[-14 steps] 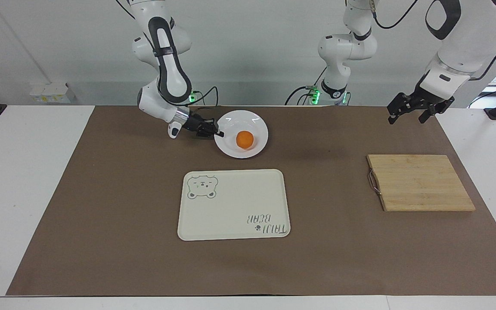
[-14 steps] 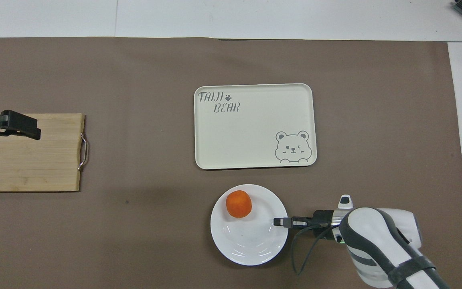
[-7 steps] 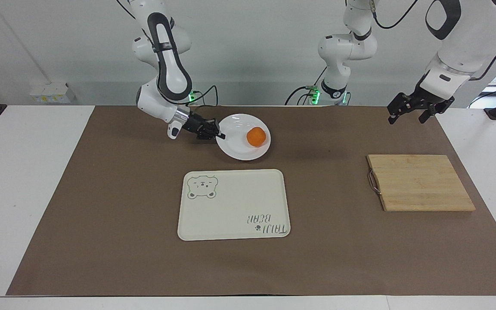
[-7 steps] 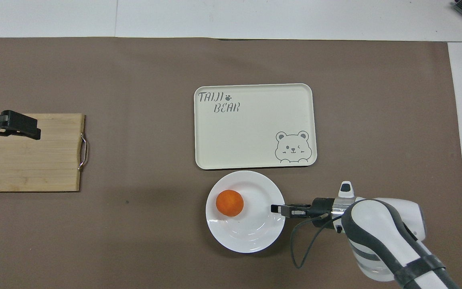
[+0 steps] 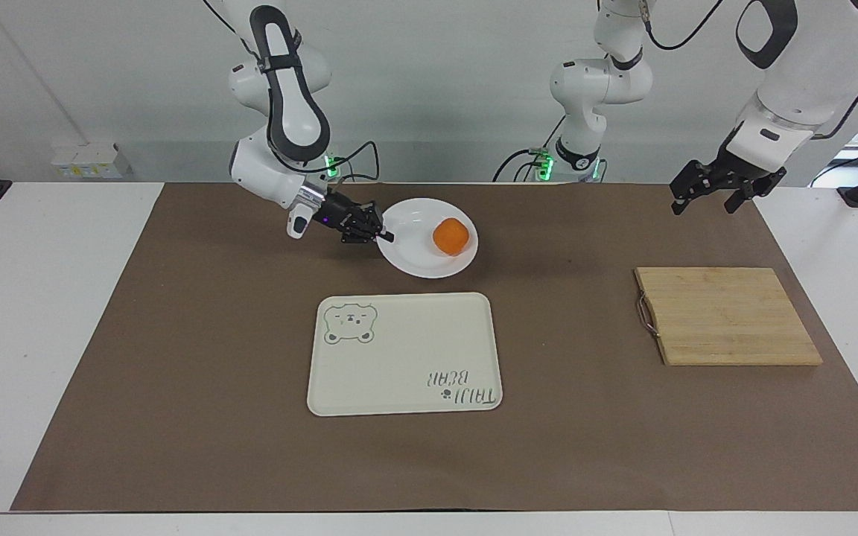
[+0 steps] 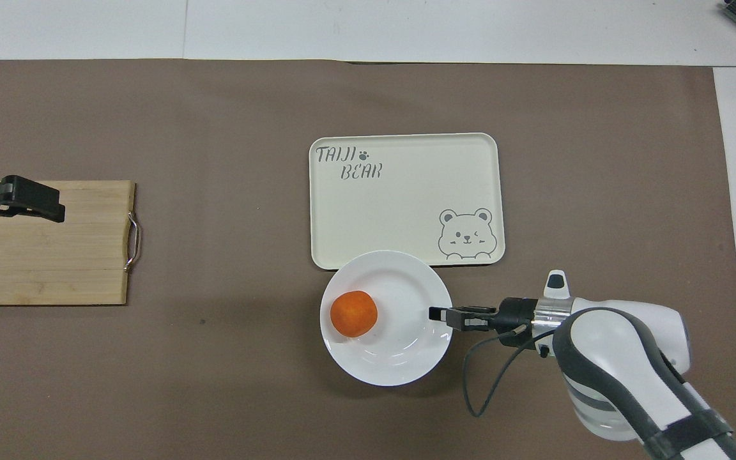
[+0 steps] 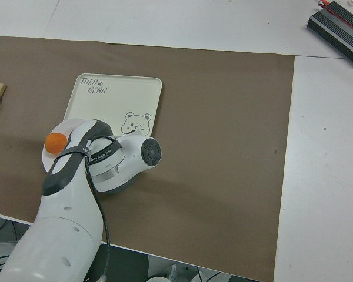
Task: Place orange and plate with both arms
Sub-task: 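Push the white plate with the right gripper onto the cream tray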
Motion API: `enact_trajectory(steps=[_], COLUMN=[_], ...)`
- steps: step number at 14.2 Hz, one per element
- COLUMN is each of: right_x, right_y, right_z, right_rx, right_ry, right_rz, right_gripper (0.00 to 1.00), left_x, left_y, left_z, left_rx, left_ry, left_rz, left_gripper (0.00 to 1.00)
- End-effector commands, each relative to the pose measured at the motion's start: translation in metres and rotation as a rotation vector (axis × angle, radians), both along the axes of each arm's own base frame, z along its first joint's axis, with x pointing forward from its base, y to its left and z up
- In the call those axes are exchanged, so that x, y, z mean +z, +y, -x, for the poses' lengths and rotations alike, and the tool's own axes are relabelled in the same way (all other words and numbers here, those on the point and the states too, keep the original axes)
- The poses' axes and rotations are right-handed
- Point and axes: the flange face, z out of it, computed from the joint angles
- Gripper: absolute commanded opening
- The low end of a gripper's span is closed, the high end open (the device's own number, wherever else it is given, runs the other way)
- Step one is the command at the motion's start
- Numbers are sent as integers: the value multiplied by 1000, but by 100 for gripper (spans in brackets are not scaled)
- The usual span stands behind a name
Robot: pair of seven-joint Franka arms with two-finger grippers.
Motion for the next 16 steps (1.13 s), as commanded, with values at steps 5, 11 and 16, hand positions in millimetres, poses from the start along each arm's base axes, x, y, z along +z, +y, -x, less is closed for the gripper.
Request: enact_trajectory(steps=[5,11,16], right_x=[45,56,37], right_y=[5,0,-20], right_z=[-48,-101,-181], right_rx=[-22,-43,-71], right_ry=[26,30,42], right_rz=[-45,-49,-56], right_gripper=[0,0,0], left_x=[2,2,2], left_y=[2,2,3], left_z=[2,2,2], left_rx=[-8,-8,-6], left_ry=[-7,-7,-7], left_rz=[-9,-9,-9], left_gripper=[100,100,100])
